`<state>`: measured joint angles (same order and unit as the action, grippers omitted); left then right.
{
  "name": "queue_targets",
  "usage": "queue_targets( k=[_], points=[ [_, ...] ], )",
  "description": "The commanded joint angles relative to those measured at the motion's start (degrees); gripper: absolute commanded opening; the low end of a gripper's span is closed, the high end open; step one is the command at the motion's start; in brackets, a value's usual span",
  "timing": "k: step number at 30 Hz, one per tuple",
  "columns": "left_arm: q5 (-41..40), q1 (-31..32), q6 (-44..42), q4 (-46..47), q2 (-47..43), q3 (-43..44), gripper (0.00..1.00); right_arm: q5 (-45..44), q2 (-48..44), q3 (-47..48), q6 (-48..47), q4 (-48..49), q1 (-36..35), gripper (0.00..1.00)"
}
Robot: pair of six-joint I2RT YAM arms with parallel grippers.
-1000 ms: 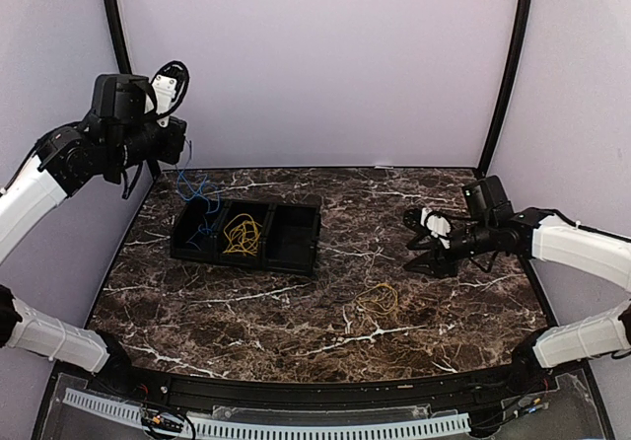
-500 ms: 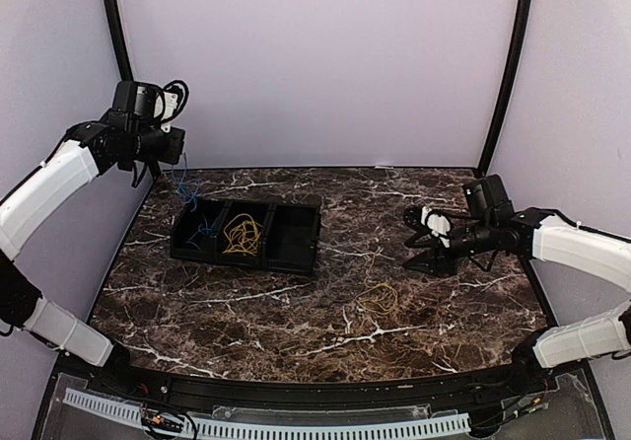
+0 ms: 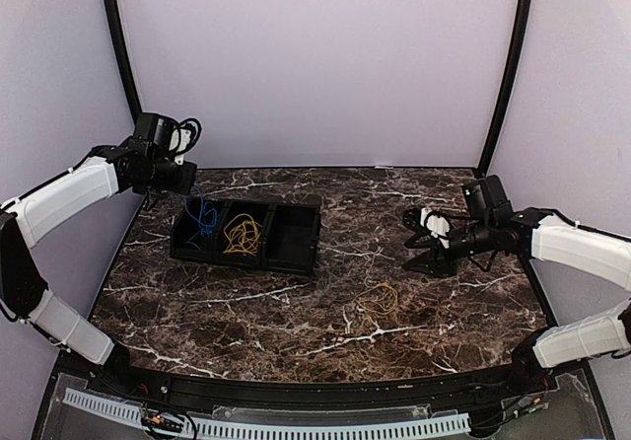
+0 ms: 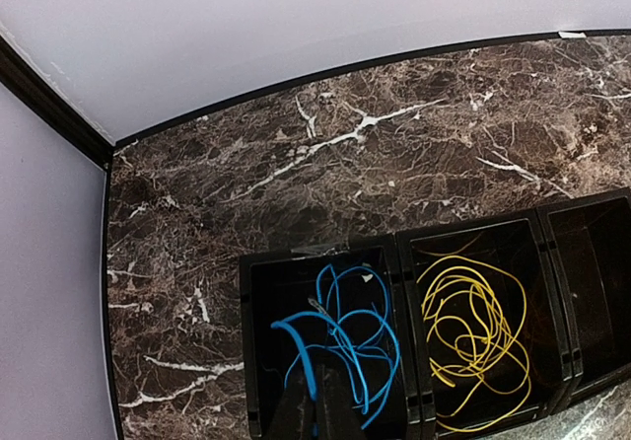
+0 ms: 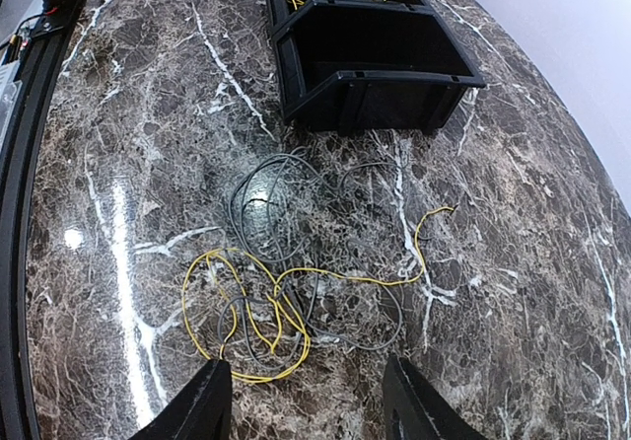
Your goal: Untangle the cables
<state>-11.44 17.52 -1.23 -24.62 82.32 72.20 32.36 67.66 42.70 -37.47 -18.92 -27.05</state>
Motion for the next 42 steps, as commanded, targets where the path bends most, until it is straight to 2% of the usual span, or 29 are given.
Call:
queue_targets(
  k=[1,7,18,22,42],
  points=[
    [-3.2,-0.44,-0.33,1.91,-1.27,-1.97,0.0,0.68,0.78,0.8,-0.5,0.48,0.12,0.54],
    [-5.24,-0.64,-1.5,4.16,1.35,-4.52,0.0,0.48,0.7,0.72,-0.58,0.54,0.09,0.55],
    [3.34,-0.64,4.55,10.87,8.57,-8.26,0.0,-0.02,0.83,0.63,-0.82,0.53,0.11,0.55],
    [5.93,-0.64,5.69,10.88,12.01,-7.85,0.0,-0.19,0.45,0.48,-0.93,0.52,0.11,0.55],
    [7.58,-0.65,6.94,8.49,18.01,-7.61,0.0,-0.58,0.22,0.28,-1.41,0.33,0.08,0.56]
  ],
)
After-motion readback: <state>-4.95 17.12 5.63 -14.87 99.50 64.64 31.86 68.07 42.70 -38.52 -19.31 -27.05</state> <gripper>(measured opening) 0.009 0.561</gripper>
